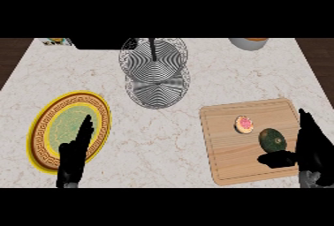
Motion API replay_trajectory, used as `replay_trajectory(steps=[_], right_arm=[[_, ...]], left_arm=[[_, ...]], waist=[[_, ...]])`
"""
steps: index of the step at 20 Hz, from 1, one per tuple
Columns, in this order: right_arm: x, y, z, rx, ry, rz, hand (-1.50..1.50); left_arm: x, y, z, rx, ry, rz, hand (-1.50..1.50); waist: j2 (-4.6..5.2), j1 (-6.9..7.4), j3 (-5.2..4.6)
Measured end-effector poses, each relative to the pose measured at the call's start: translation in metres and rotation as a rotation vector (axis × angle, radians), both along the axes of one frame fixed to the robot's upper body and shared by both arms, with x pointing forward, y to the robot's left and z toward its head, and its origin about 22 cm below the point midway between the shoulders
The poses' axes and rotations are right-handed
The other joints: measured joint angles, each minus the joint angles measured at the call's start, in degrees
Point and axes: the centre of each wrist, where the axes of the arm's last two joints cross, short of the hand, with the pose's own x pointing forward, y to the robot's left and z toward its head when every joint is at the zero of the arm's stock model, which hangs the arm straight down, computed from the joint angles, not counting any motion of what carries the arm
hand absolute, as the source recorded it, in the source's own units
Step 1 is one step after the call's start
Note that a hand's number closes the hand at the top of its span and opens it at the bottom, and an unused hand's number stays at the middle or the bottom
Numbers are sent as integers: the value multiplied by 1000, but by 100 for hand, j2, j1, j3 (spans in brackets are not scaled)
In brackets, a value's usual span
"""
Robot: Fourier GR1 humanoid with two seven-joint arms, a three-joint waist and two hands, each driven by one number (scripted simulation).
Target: Pick the squash from the cutting board and place it in the tiered basket
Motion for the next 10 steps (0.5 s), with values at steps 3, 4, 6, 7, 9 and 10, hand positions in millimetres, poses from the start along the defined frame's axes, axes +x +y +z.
replay_trajectory(steps=[3,4,6,7,9,10], right_arm=[[10,2,-7,0,47,-3,-150],[12,1,-7,0,67,-2,-150],[18,-2,-9,5,102,-8,-150],[20,-3,-8,8,114,-12,-150],[27,-4,-9,17,136,-17,-150],[29,-7,-12,17,150,-21,-150]], left_arm=[[-2,0,-1,4,-1,-1,0],[0,-1,0,5,-4,1,0],[5,1,1,4,-1,3,0],[3,-2,1,1,0,3,0],[2,-4,1,-2,0,1,0],[3,-4,0,-3,2,3,0]], waist=[[0,6,2],[1,3,0],[5,-2,-2],[4,-2,-2],[3,3,-2],[3,-1,-1]])
